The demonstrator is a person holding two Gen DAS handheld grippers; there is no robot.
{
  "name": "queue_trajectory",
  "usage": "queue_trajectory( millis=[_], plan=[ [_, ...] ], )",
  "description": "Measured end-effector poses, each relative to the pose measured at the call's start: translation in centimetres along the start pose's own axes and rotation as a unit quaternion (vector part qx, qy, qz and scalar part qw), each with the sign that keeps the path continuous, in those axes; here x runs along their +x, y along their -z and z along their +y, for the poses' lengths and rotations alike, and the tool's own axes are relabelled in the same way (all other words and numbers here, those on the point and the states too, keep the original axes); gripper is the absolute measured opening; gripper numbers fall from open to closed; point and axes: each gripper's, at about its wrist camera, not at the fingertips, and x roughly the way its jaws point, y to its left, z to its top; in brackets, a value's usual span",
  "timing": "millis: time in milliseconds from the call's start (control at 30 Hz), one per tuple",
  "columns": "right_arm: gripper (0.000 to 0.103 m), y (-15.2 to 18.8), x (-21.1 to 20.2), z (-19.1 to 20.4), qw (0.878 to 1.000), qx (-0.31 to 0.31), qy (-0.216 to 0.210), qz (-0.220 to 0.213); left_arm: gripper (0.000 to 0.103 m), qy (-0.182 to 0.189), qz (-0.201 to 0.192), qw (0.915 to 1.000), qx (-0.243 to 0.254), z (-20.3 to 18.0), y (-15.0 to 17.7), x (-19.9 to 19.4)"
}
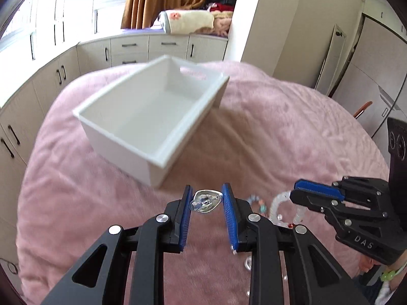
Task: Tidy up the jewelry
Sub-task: 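Carry both pieces over the white box and open both tools to drop them, then grasp a pearl drop earring with the left tool while the right tool grasps the silver starburst earring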
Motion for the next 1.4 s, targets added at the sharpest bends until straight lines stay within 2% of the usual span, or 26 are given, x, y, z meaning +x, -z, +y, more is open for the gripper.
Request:
queue_trajectory(
  millis=[133, 233, 333, 500, 667, 867, 933, 1033, 1100, 1200, 1400],
  plan=[
    [0.011, -5.7, 0.7, 0.4, 0.999, -0.01, -0.004, -0.035, 0.029, -0.011, -0.02, 0.9997, 0.009, 0.9, -4.0, -0.9],
    [0.011, -9.8, 1.9, 0.6, 0.999, -0.012, -0.009, -0.049, 0.029, -0.025, -0.018, 0.9994, 0.013, 2.2, -6.9, -0.3],
    [0.011, -13.2, 3.6, 1.0, 0.998, -0.018, -0.009, -0.052, 0.029, -0.045, -0.007, 0.9989, 0.01, 3.9, -9.0, 1.3],
    [0.011, -16.5, 8.8, 1.0, 1.0, -0.018, -0.002, -0.025, 0.029, -0.064, 0.035, 0.9972, -0.015, 7.2, -10.6, 5.4],
    [0.011, -17.2, 13.8, 0.5, 1.0, -0.022, 0.01, 0.007, 0.029, -0.089, 0.066, 0.9936, -0.026, 9.5, -10.5, 9.3],
    [0.011, -17.6, 15.9, -0.2, 1.0, -0.013, 0.011, 0.022, 0.032, -0.1, 0.075, 0.9917, -0.032, 10.5, -10.4, 11.0],
    [0.013, -17.5, 15.8, -0.3, 1.0, -0.014, 0.01, 0.022, 0.055, -0.111, 0.066, 0.9913, -0.026, 10.1, -10.6, 10.6],
    [0.018, -17.5, 14.5, -0.5, 1.0, -0.006, 0.007, 0.01, 0.061, -0.111, 0.047, 0.9924, -0.021, 9.8, -10.9, 9.1],
    [0.04, -17.4, 12.9, -0.9, 1.0, 0.003, 0.007, -0.007, 0.066, -0.108, 0.036, 0.9933, -0.021, 9.5, -11.0, 8.0],
    [0.048, -16.7, 9.5, -1.6, 0.999, 0.011, 0.007, -0.032, 0.068, -0.104, 0.019, 0.9944, -0.011, 8.5, -10.9, 6.0],
    [0.063, -11.8, 2.6, -3.6, 0.998, 0.005, 0.028, -0.053, 0.084, -0.065, -0.019, 0.9974, 0.023, 4.1, -8.1, 0.4]
  ],
)
